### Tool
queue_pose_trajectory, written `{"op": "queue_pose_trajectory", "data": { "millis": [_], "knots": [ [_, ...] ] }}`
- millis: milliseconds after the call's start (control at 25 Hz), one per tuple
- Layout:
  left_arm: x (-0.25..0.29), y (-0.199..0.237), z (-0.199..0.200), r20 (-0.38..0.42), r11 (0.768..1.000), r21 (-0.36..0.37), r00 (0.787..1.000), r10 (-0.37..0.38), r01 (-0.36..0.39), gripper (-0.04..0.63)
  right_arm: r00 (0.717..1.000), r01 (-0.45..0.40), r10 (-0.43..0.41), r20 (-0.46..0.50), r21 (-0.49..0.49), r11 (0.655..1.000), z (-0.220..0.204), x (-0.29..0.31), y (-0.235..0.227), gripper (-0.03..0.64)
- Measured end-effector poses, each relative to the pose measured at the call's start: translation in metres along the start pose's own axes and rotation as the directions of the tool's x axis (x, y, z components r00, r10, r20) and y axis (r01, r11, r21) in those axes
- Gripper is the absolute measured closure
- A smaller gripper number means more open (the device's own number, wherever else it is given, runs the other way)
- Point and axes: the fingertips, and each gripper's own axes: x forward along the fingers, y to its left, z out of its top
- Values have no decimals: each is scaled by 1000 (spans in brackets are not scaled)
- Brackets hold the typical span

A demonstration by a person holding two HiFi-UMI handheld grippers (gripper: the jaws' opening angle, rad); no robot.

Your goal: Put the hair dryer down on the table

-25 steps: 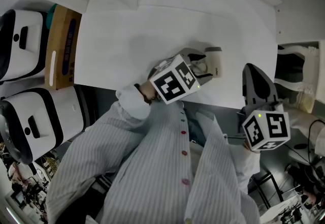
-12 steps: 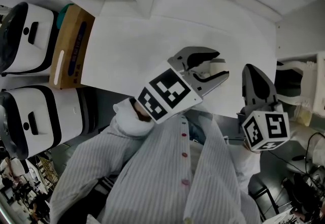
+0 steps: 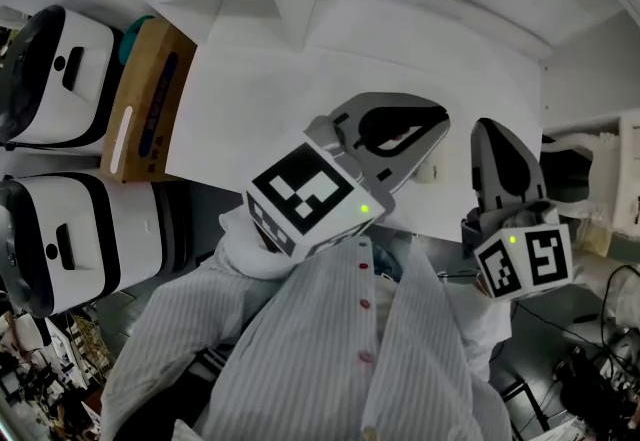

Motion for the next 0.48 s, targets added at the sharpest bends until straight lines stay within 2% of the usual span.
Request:
{"op": "queue_pose_trajectory", "data": {
  "millis": [80,480],
  "knots": [
    [-1,1,4,10,1000,-12,1000,2,-1,584,1000,-5,5,9,-7,1000,5,1,2,606],
    [1,5,11,-3,1000,18,1000,4,-4,586,999,-27,26,-18,-30,999,6,9,6,606]
  ]
}}
